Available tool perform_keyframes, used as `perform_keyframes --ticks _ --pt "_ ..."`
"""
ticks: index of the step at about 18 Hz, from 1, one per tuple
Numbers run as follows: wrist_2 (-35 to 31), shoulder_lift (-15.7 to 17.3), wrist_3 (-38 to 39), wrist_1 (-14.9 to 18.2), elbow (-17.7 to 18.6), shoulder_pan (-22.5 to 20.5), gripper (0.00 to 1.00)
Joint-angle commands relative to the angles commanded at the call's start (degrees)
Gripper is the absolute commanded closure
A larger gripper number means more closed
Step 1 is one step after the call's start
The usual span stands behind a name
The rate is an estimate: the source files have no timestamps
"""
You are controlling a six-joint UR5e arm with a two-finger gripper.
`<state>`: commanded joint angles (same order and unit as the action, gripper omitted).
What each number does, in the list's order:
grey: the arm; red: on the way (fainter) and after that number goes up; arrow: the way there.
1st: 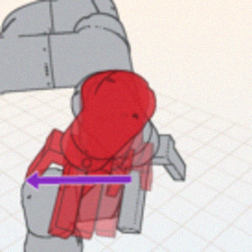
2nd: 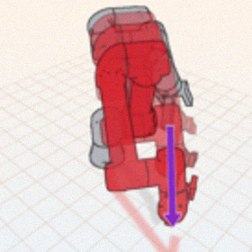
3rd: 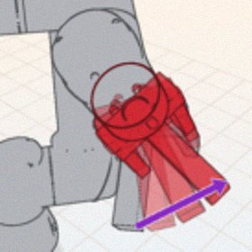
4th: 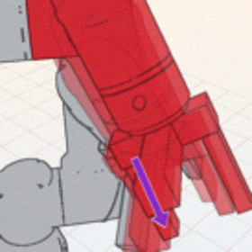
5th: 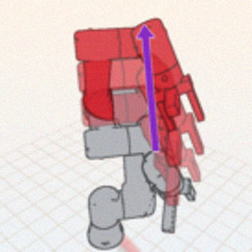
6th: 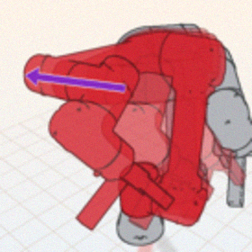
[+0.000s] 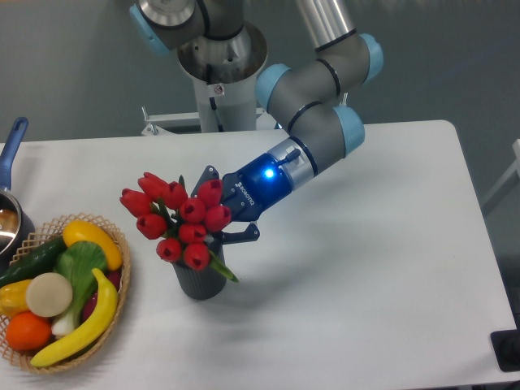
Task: Insert the flowers into the vase
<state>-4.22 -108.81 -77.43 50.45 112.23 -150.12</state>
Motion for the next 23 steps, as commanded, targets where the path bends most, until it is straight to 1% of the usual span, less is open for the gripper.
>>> perform_keyframes --ticks 5,8,12,16,18,19,22,23 --pt "-1.2 -0.8 -3.6 0.1 1.8 0.0 0.65" --pt "-1.3 -0.8 -3.9 0.0 2.6 0.0 0.64" --pt "-1.6 -0.9 -4.3 0.1 2.7 0.0 0.60" --pt "-2.3 -0.9 -5.4 0.0 2.9 -0.1 0.36" --pt "-2.4 -0.9 -5.9 0.0 3.0 -0.1 0.34" --pt "-2.4 -0.9 -5.9 0.0 3.0 -0.1 0.30" --pt "-2.4 -0.8 -5.9 0.0 3.3 -0.2 0.27" --pt "-2.4 -0.8 -6.2 0.0 3.3 -0.2 0.21"
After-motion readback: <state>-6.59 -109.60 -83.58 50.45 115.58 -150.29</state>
